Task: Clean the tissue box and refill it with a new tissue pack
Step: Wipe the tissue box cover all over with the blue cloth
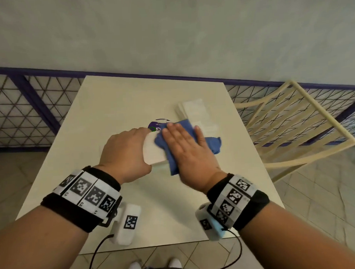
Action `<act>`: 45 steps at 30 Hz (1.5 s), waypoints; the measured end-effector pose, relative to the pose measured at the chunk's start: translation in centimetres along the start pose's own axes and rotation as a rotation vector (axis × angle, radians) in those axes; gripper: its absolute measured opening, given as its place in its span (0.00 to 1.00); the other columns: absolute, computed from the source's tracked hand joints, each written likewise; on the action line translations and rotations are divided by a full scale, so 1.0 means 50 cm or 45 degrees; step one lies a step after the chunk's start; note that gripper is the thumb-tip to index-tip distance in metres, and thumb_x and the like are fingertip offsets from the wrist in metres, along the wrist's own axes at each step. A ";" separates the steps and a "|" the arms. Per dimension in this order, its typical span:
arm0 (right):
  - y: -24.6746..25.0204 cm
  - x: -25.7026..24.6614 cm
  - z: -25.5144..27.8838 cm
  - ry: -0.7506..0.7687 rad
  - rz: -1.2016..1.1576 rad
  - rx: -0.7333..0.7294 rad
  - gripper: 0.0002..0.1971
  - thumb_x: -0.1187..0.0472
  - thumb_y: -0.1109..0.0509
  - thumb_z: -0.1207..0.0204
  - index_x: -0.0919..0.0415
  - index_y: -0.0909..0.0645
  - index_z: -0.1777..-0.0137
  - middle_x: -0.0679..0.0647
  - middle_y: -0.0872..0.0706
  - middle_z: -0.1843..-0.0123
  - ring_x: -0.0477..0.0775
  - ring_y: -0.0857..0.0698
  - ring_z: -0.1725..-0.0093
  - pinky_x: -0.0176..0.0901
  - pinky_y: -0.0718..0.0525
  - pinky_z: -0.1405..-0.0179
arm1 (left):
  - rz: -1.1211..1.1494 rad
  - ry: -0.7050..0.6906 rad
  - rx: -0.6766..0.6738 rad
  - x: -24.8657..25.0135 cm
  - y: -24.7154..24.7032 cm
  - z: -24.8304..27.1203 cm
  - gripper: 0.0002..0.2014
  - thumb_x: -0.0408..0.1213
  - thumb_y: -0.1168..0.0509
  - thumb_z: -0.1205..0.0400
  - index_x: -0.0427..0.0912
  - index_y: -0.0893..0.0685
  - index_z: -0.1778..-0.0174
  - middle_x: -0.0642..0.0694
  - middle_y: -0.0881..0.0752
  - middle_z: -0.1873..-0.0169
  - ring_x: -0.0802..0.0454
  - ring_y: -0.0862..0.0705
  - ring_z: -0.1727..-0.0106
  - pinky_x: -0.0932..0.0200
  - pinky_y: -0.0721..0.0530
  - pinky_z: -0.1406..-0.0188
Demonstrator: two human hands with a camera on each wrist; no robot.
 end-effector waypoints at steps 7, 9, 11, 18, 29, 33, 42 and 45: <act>-0.033 0.028 0.004 -0.324 -0.123 -0.124 0.43 0.65 0.38 0.26 0.66 0.64 0.18 0.63 0.62 0.15 0.62 0.62 0.16 0.51 0.71 0.22 | -0.080 0.052 -0.041 -0.006 0.000 -0.005 0.29 0.42 0.28 0.36 0.53 0.25 0.37 0.52 0.16 0.48 0.45 0.17 0.50 0.57 0.32 0.59; -0.043 -0.039 -0.007 -0.167 -0.173 -0.130 0.41 0.66 0.41 0.26 0.66 0.61 0.18 0.63 0.59 0.15 0.61 0.61 0.15 0.51 0.72 0.22 | -0.087 0.044 -0.032 -0.004 -0.006 -0.011 0.29 0.43 0.28 0.36 0.52 0.24 0.37 0.50 0.15 0.47 0.43 0.17 0.49 0.55 0.28 0.55; -0.044 -0.079 -0.009 0.007 -0.163 -0.077 0.40 0.66 0.41 0.30 0.66 0.51 0.17 0.62 0.49 0.15 0.61 0.51 0.15 0.51 0.71 0.21 | -0.032 0.038 0.005 -0.002 -0.011 -0.012 0.25 0.43 0.29 0.34 0.50 0.23 0.40 0.50 0.15 0.48 0.43 0.17 0.50 0.54 0.25 0.51; -0.025 0.064 0.018 -0.192 -0.083 0.002 0.48 0.70 0.34 0.35 0.60 0.55 0.17 0.55 0.52 0.14 0.46 0.59 0.18 0.49 0.68 0.20 | -0.037 0.064 0.030 0.000 0.007 0.009 0.31 0.42 0.27 0.35 0.52 0.25 0.35 0.51 0.16 0.46 0.46 0.20 0.48 0.56 0.33 0.53; -0.010 -0.011 -0.012 0.003 -0.027 0.097 0.49 0.65 0.28 0.39 0.55 0.48 0.17 0.51 0.44 0.15 0.51 0.48 0.15 0.56 0.66 0.21 | 0.036 -0.004 0.068 0.009 -0.005 0.001 0.31 0.44 0.26 0.38 0.51 0.24 0.37 0.52 0.15 0.47 0.46 0.18 0.43 0.46 0.42 0.23; -0.011 0.096 0.020 -0.211 -0.283 0.151 0.50 0.50 0.25 0.34 0.55 0.50 0.17 0.53 0.46 0.15 0.50 0.51 0.16 0.56 0.53 0.17 | 0.078 -0.037 0.029 -0.011 0.003 0.008 0.36 0.44 0.24 0.39 0.55 0.26 0.34 0.53 0.16 0.44 0.49 0.20 0.41 0.49 0.50 0.20; 0.025 0.116 0.022 -0.138 -1.171 0.280 0.50 0.41 0.26 0.32 0.69 0.50 0.23 0.47 0.40 0.27 0.21 0.38 0.30 0.15 0.41 0.32 | 0.429 -0.052 -0.038 -0.038 0.018 0.017 0.36 0.43 0.19 0.38 0.53 0.26 0.34 0.60 0.22 0.48 0.63 0.35 0.52 0.45 0.47 0.19; 0.048 0.116 0.012 -0.094 -1.010 0.249 0.50 0.46 0.24 0.43 0.67 0.40 0.24 0.47 0.32 0.32 0.29 0.30 0.35 0.20 0.35 0.32 | 0.420 -0.043 -0.164 -0.035 0.005 0.014 0.39 0.42 0.21 0.36 0.56 0.31 0.30 0.59 0.24 0.44 0.56 0.30 0.44 0.48 0.54 0.18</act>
Point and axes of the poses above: each hand's wrist, its own z-axis away from the middle knuckle, its own y-axis out of the back of the hand, x = y × z, the point moved 6 cm from there along -z, towards the middle knuckle
